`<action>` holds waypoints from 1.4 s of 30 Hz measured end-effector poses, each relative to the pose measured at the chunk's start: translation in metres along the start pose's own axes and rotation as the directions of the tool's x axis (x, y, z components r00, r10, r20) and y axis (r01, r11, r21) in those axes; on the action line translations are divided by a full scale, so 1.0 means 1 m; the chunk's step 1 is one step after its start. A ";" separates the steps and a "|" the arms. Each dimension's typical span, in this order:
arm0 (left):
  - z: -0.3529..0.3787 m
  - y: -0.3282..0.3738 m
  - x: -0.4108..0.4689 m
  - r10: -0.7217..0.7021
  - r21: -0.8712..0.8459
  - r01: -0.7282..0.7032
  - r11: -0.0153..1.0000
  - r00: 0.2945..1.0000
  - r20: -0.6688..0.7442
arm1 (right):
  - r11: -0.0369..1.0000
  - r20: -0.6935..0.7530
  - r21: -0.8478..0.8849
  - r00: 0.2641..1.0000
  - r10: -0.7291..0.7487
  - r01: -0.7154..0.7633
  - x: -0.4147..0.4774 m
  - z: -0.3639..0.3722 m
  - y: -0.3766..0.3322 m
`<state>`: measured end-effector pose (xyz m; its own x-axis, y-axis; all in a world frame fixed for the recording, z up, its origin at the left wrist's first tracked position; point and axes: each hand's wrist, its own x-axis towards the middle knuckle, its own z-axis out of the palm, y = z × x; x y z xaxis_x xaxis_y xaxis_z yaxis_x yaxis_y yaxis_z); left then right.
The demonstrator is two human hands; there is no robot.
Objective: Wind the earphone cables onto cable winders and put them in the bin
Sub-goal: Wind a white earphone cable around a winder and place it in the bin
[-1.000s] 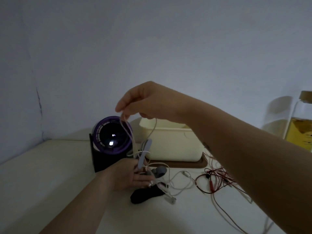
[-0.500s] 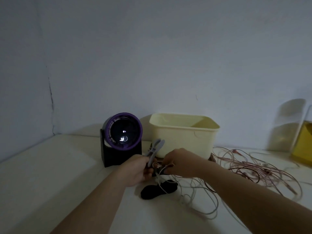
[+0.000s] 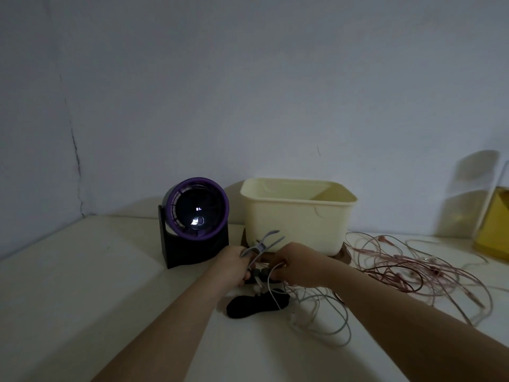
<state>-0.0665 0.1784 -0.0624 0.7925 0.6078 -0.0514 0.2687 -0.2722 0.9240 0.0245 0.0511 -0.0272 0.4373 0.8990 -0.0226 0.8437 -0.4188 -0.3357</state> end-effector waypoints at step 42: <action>-0.115 0.089 -0.056 0.154 -0.461 -0.447 0.767 0.825 -0.543 | 0.974 -0.637 0.203 0.769 0.052 0.103 -0.067 -0.184 -0.031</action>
<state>-0.1501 0.2060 0.0665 0.3979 0.8648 0.3062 -0.4006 -0.1365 0.9060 0.0262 -0.0195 0.1583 0.5782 0.5883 0.5653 0.8034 -0.2895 -0.5203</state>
